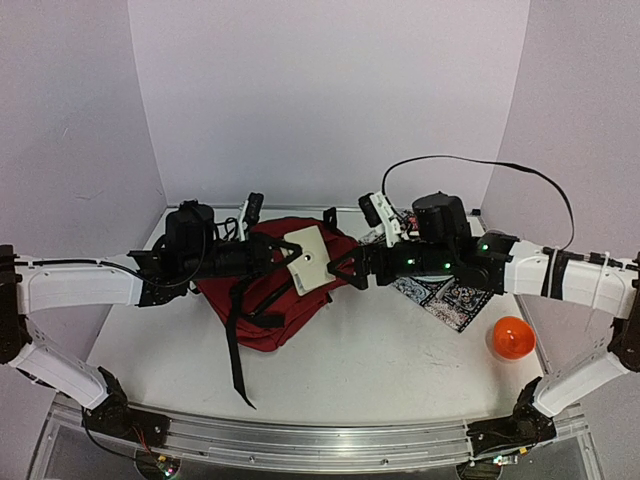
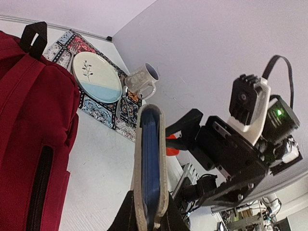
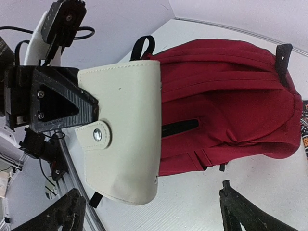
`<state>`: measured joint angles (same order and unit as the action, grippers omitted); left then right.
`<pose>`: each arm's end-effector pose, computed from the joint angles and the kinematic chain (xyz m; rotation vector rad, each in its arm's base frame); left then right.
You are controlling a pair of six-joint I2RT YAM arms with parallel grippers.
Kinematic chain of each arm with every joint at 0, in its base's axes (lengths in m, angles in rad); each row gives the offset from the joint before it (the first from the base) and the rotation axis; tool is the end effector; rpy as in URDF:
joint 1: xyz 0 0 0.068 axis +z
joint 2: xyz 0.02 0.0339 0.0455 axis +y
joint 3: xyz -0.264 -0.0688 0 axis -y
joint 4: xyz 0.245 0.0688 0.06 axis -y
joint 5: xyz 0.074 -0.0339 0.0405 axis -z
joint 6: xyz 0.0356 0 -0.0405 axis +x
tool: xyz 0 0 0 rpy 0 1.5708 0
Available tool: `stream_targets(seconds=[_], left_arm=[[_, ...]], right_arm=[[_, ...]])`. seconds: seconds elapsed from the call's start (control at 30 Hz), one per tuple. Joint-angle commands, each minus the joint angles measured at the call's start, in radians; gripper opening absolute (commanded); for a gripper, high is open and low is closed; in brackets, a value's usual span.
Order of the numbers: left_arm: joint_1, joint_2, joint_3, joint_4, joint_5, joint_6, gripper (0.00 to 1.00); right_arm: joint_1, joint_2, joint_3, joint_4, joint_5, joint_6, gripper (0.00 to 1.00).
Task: Pack the student bag
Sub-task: Pass from the left arm to the right
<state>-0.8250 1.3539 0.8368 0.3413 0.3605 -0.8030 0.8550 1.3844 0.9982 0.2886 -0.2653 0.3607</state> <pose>0.2021 -0.2373 0.2836 0.3222 1.9650 -1.4456 0.2085 0.2540 0.3257 -0.6454 1.6760 1.1187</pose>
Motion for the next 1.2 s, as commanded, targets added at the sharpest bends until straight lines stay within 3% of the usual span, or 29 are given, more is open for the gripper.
stream_targets(seconds=[0.0, 0.3, 0.73, 0.9, 0.97, 1.07, 1.17], left_arm=[[0.016, -0.040, -0.004, 0.047, 0.173, 0.086, 0.00], [0.015, -0.062, 0.018, 0.044, 0.326, 0.163, 0.00], [0.015, -0.051, 0.036, 0.035, 0.411, 0.209, 0.03], [0.020, -0.064, 0.050, -0.015, 0.378, 0.248, 0.15], [0.022, -0.073, 0.077, -0.113, 0.309, 0.300, 0.22], [0.023, -0.086, 0.132, -0.312, 0.143, 0.395, 0.40], [0.023, -0.109, 0.165, -0.450, -0.027, 0.446, 0.51]], right_arm=[[-0.024, -0.022, 0.007, 0.088, -0.277, -0.004, 0.95], [-0.036, 0.075, 0.064, 0.115, -0.445, 0.020, 0.83], [-0.035, 0.123, 0.071, 0.229, -0.632, 0.068, 0.41], [-0.035, 0.130, 0.062, 0.247, -0.635, 0.090, 0.11], [-0.035, 0.129, 0.054, 0.254, -0.624, 0.104, 0.03], [-0.036, 0.128, 0.045, 0.260, -0.593, 0.134, 0.00], [-0.040, 0.134, 0.038, 0.261, -0.548, 0.174, 0.00]])
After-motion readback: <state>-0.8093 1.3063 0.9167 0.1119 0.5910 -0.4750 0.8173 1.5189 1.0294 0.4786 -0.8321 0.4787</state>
